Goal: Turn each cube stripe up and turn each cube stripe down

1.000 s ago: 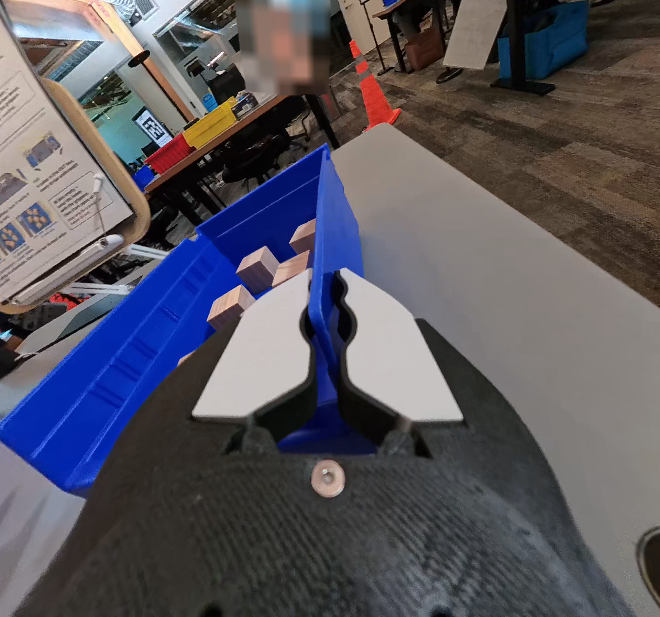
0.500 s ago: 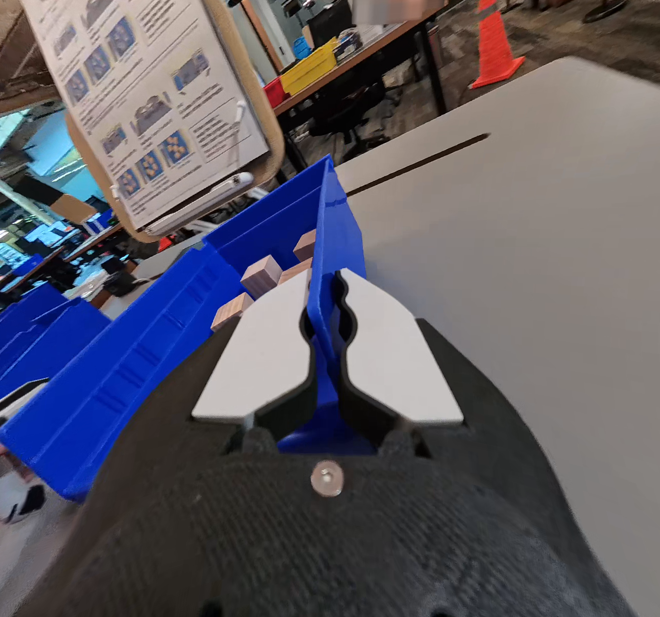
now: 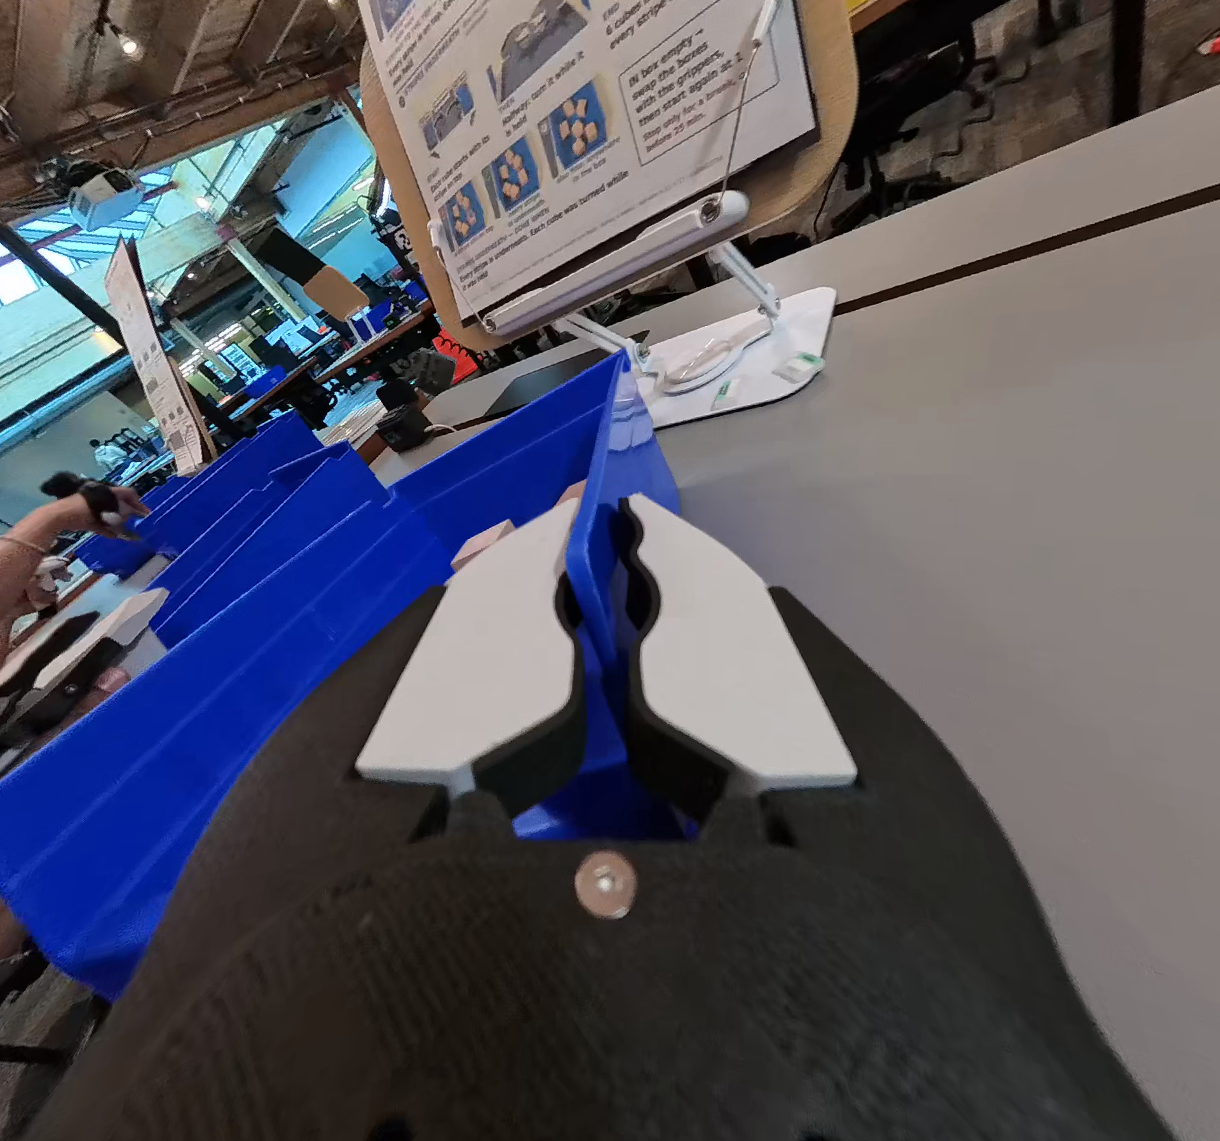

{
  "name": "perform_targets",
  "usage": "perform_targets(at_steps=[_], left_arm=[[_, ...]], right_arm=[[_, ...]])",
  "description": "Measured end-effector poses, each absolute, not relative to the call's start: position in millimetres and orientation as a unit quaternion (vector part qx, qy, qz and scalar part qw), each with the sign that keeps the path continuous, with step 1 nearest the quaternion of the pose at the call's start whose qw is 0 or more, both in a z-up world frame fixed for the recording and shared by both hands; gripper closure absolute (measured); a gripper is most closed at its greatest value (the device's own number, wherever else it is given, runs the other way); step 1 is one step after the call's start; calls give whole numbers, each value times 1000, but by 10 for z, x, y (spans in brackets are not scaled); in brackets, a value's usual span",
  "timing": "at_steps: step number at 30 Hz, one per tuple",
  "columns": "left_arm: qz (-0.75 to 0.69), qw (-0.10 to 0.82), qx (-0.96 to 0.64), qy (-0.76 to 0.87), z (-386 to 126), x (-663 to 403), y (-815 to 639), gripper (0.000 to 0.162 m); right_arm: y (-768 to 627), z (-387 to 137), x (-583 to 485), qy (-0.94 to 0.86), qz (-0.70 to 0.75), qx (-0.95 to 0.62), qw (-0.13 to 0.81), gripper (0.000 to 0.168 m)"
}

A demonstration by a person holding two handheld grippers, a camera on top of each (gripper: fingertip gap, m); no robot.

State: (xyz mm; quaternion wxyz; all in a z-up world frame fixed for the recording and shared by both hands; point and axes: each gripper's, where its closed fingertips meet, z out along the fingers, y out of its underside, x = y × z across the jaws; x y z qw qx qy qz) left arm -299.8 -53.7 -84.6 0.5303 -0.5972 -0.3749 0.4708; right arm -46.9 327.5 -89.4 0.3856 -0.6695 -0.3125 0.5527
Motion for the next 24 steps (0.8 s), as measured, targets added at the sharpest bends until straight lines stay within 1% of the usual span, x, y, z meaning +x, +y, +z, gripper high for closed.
perform_targets(at_steps=[3, 7, 8, 10, 12, 13, 15, 16, 18, 19, 24], left_arm=[[459, 507, -607, -405, -976, -3168, -733, 85], [431, 466, -651, -417, -1289, -3372, -780, 83], [424, 464, -653, -423, -1338, -3410, -779, 84], [420, 453, -661, -425, -1411, -3471, -774, 91], [424, 438, -678, -411, -1454, -3501, -757, 106], [435, 435, -679, -402, -1444, -3507, -759, 120], [445, 424, -698, -367, -1462, -3488, -711, 142], [446, 422, -703, -358, -1464, -3483, -691, 143], [408, 444, -720, -343, -1459, -3437, -580, 154], [399, 456, -718, -341, -1420, -3420, -555, 156], [442, 488, -691, -300, -1016, -3320, -563, 155]], right_arm=[[3231, -931, -498, -324, 549, -668, 385, 161], [3218, -962, -489, -329, 546, -669, 382, 161], [3215, -975, -491, -334, 544, -668, 382, 161], [3228, -1037, -488, -343, 535, -674, 377, 161], [3234, -1109, -481, -348, 531, -681, 366, 161], [3233, -1147, -477, -351, 527, -685, 360, 160], [3212, -1212, -485, -360, 523, -690, 349, 160], [3193, -1242, -498, -364, 524, -692, 339, 160], [3135, -1333, -530, -376, 522, -699, 312, 159], [3103, -1359, -550, -379, 524, -701, 301, 159], [2929, -1355, -672, -380, 522, -703, 299, 159]])
